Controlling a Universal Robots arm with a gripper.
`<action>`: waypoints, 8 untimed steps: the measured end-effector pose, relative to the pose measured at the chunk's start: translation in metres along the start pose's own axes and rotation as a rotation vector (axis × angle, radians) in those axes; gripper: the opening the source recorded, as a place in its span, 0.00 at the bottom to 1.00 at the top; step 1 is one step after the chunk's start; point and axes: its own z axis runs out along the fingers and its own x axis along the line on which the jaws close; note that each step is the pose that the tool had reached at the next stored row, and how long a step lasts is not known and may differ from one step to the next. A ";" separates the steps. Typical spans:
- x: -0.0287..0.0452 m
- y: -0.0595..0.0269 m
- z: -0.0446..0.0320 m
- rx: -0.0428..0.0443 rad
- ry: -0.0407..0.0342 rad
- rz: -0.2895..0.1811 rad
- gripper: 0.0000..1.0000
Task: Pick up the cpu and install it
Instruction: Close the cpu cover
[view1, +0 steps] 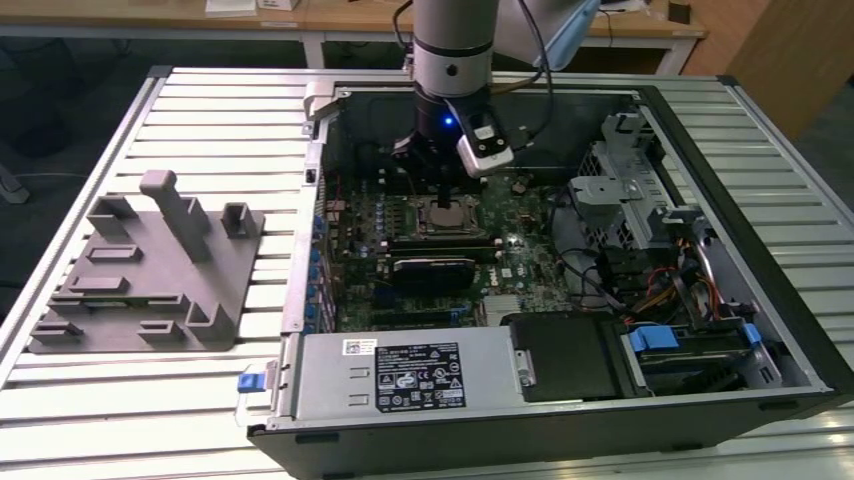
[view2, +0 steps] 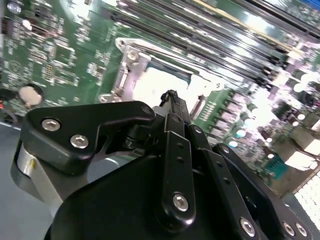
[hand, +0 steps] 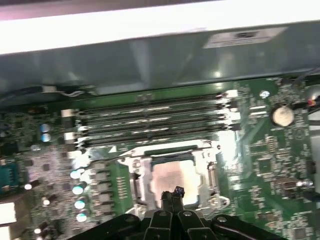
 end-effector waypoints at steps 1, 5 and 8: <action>-0.0023 0.0003 0.0001 0.0001 0.0000 0.000 0.11; -0.0043 0.0006 -0.0004 0.0002 0.0001 0.000 0.11; -0.0045 0.0006 -0.0028 0.0001 0.0000 0.000 0.11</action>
